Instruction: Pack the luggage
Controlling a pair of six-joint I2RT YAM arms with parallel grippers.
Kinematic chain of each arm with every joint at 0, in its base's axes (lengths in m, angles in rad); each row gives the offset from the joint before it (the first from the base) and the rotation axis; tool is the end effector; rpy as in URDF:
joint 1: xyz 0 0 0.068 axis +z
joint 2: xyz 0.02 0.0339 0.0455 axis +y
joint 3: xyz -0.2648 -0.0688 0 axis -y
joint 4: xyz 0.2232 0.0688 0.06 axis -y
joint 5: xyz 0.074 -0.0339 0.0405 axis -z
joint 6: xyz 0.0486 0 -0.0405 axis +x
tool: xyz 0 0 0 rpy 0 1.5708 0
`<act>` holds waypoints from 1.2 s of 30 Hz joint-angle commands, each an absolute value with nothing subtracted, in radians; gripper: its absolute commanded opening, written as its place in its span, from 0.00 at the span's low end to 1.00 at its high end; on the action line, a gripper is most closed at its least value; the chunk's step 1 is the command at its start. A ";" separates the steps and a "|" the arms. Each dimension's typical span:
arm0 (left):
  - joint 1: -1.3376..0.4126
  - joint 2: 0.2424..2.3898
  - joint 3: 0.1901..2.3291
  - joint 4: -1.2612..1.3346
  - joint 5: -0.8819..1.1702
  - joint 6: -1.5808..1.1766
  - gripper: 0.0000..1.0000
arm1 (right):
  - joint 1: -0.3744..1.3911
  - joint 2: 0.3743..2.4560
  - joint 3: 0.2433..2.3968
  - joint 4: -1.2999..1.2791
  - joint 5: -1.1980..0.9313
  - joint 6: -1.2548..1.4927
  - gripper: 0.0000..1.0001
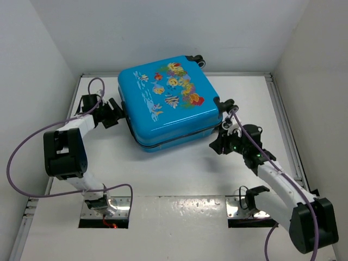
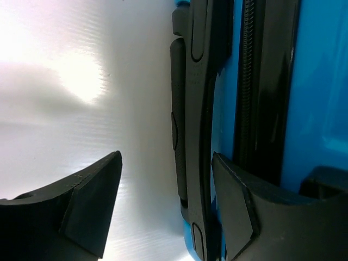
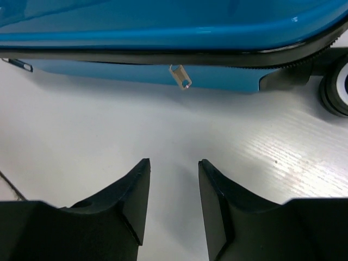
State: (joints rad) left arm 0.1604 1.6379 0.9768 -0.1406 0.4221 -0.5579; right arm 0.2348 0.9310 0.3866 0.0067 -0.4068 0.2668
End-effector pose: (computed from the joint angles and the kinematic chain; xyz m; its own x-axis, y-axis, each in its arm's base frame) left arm 0.3320 0.0335 0.2030 -0.6735 -0.5982 -0.4342 -0.2605 0.7418 -0.6179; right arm 0.1762 0.0619 0.2009 -0.6240 0.0997 -0.7751 -0.3936 0.8167 0.4219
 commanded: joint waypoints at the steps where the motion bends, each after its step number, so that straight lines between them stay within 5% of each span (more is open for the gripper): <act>1: 0.127 1.686 1.000 -0.089 0.423 -0.583 0.73 | 0.296 0.954 0.359 0.243 -0.307 0.322 0.41; 6: 0.107 1.729 1.044 -0.089 0.414 -0.594 0.74 | 0.354 1.038 0.328 0.412 -0.201 0.334 0.41; 14: 0.077 1.805 1.098 -0.117 0.371 -0.600 0.59 | 0.433 1.143 0.319 0.569 -0.092 0.351 0.39; 22: 0.034 1.806 1.080 -0.117 0.339 -0.611 0.64 | 0.500 1.259 0.377 0.597 0.076 0.394 0.45; 30: 0.023 1.741 1.026 -0.135 0.258 -0.621 0.81 | 0.509 1.342 0.414 0.672 0.163 0.423 0.20; 36: 0.023 1.741 1.017 -0.175 0.206 -0.601 0.81 | 0.508 1.345 0.408 0.686 0.163 0.388 0.00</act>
